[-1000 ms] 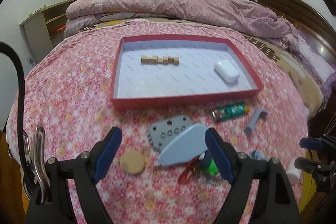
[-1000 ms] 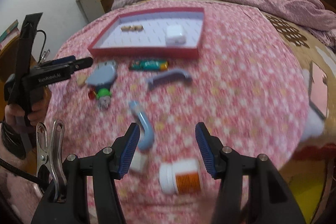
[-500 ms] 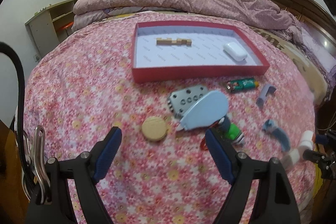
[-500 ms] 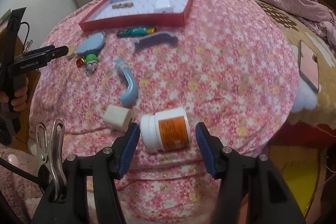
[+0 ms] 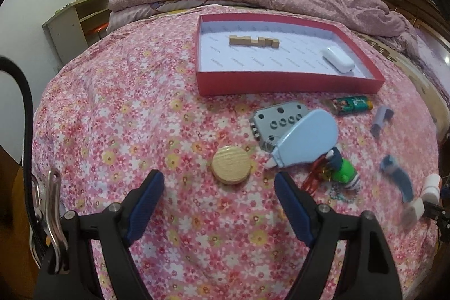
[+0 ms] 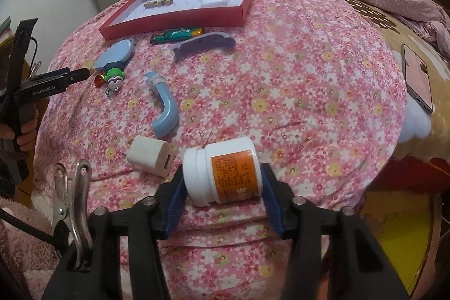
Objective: Organize rigid objects
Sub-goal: 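Grasp the round wooden disc with left gripper while right lifts the pill bottle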
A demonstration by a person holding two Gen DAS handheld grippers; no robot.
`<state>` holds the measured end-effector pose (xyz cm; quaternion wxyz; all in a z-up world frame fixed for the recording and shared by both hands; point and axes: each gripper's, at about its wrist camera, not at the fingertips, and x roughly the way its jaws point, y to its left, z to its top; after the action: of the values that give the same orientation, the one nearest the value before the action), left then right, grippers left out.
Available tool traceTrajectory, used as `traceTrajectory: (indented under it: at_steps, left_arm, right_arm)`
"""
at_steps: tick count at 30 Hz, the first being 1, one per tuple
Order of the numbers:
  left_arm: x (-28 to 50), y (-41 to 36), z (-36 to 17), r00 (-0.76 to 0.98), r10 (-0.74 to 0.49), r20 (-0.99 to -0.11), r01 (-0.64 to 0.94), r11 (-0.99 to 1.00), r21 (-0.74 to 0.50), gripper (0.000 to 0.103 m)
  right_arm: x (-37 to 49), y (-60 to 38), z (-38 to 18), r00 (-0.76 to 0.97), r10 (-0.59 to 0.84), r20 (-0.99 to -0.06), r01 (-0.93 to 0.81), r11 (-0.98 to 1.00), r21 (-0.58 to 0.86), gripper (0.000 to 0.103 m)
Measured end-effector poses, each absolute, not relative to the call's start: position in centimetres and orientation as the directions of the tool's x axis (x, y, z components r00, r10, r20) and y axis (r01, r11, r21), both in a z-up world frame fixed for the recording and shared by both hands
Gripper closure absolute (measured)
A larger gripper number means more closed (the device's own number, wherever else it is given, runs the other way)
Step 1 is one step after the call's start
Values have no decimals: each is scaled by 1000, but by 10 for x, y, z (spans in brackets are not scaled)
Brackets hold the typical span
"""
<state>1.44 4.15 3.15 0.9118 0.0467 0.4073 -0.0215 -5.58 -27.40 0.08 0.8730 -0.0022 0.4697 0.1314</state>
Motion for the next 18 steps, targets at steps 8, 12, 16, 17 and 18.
traceTrajectory:
  at_steps: [8,12,16,17,18]
  left_arm:
    - [20,40,27,679,-4,-734,88,993,76,28]
    - [24,42,24,676,-6,-737,83,994,67,33]
    - [29,42,22,684,2,-729,79,994,77,40]
    - [28,41,21,686,4,-728,79,994,80,41]
    - [29,40,20,687,6,-726,82,993,85,42]
  right_arm:
    - [-51,-270,6,560,224,-798,-233,967,107,53]
    - [-40,-267,13,575,250,-779,-235,962,136,53]
    - [-31,-262,9,573,273,-773,-234,958,164,53]
    - [-28,-261,7,568,277,-775,-230,957,174,53]
    - [-27,-260,5,564,279,-777,-226,957,180,53]
